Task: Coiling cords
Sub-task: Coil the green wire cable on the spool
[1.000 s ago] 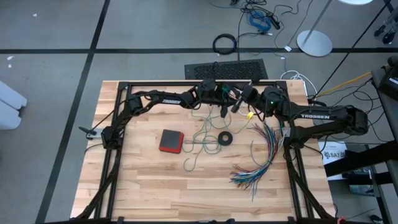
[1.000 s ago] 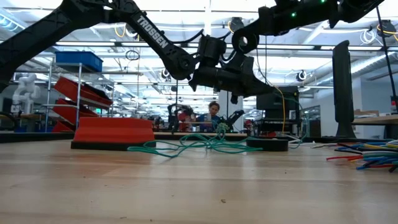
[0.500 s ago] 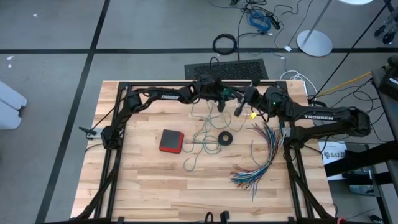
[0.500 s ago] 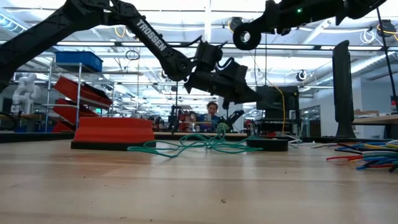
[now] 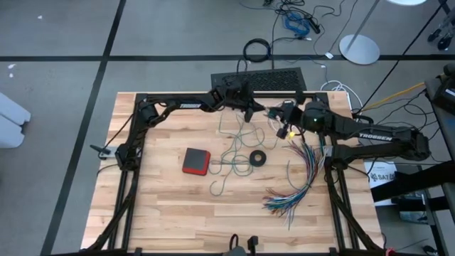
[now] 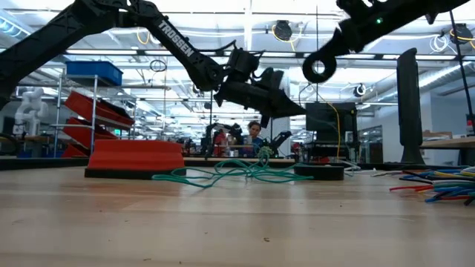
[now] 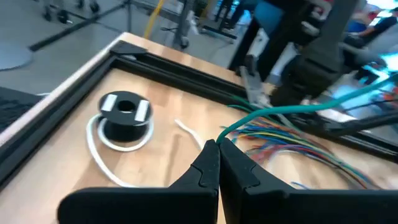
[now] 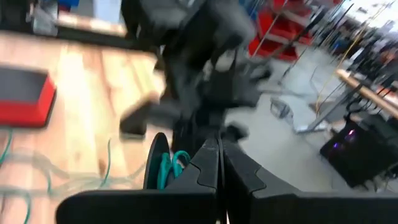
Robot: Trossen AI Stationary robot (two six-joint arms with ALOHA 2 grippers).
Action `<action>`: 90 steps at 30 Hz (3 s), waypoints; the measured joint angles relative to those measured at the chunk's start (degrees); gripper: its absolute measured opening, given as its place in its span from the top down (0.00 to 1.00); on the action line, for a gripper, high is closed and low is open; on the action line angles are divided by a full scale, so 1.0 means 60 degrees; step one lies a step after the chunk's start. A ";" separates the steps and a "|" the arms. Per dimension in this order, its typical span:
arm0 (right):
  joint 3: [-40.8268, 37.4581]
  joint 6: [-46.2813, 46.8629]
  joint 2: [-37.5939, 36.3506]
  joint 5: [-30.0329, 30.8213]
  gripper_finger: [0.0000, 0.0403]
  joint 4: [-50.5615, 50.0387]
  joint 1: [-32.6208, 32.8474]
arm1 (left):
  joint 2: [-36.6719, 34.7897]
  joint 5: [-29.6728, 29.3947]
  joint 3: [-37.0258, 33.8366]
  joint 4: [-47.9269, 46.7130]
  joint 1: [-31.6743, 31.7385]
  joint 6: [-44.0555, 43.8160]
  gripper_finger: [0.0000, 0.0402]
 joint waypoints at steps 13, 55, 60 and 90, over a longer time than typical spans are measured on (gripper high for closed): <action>0.0004 -0.1295 0.0532 0.0872 1.00 -0.1128 0.0001 | -0.0395 0.0999 -0.0004 -0.1433 0.0224 -0.0019 1.00; -0.0011 -0.2716 0.3659 0.3804 1.00 0.6117 0.0102 | -0.0685 0.0656 -0.0067 0.1151 -0.0741 -0.1371 1.00; -0.0010 -0.2536 0.3611 0.3750 1.00 0.6814 -0.0005 | -0.0688 0.0161 -0.0385 0.2915 -0.0744 -0.2010 1.00; 0.2143 -0.0236 0.4124 0.0330 1.00 0.8992 -0.0218 | -0.3113 -0.1282 -0.2192 0.5471 -0.0520 0.1473 1.00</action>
